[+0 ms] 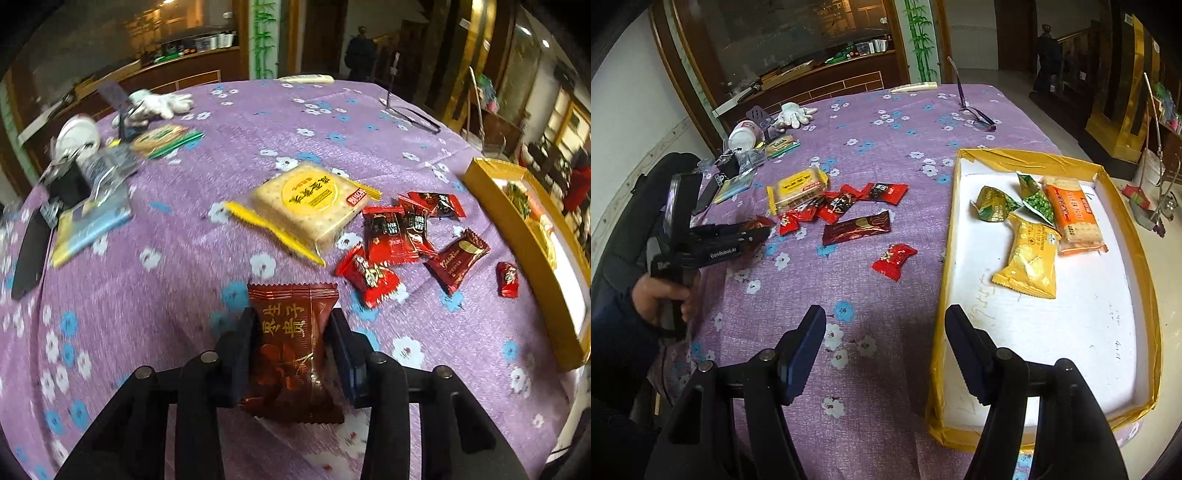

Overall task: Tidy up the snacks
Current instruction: 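Move both open grippers back over the candies on the table, then grasp a red candy with the left gripper while the right grasps a dark red candy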

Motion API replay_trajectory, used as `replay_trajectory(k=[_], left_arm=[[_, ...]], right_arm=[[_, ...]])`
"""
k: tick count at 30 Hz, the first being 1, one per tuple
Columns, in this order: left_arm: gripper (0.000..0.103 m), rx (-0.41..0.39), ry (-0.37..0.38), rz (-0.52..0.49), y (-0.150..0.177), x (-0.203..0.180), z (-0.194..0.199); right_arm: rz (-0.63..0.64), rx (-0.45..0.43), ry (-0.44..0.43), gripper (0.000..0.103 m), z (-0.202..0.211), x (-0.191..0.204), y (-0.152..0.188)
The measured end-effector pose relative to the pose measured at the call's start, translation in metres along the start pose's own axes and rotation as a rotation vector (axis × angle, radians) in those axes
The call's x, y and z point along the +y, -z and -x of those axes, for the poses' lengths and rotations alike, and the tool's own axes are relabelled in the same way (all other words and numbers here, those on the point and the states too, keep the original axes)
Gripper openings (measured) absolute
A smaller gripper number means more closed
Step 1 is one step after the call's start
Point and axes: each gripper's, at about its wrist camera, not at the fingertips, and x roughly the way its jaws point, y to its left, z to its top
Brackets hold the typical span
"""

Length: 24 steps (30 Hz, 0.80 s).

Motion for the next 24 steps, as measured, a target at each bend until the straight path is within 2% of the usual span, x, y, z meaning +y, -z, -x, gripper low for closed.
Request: replay_trajectory(k=[3, 7, 12, 14, 19, 20, 24], left_arm=[[0.038, 0.008, 0.024, 0.025, 0.014, -0.002, 0.010], [0.038, 0.018, 0.036, 0.040, 0.040, -0.007, 0.028], [0.038, 0.035, 0.026, 0.063, 0.067, -0.011, 0.047], [0.038, 0.037, 0.016, 0.073, 0.074, -0.012, 0.051], [0.038, 0.039, 0.005, 0.091, 0.086, -0.014, 0.058], [0.038, 0.038, 0.007, 0.095, 0.087, -0.013, 0.058], [0.038, 0.035, 0.023, 0.124, 0.086, -0.008, 0.058]], right_arm=[[-0.009, 0.022, -0.050, 0.066, -0.007, 0.002, -0.013], [0.046, 0.076, -0.124, 0.066, -0.038, 0.016, -0.049], [0.127, 0.160, -0.147, 0.066, -0.102, 0.037, -0.096], [0.117, 0.197, -0.143, 0.066, -0.134, 0.037, -0.113], [0.096, 0.292, -0.140, 0.066, -0.179, 0.028, -0.120], [0.113, 0.276, -0.137, 0.066, -0.177, 0.029, -0.117], [0.141, 0.330, -0.178, 0.066, -0.168, 0.036, -0.098]])
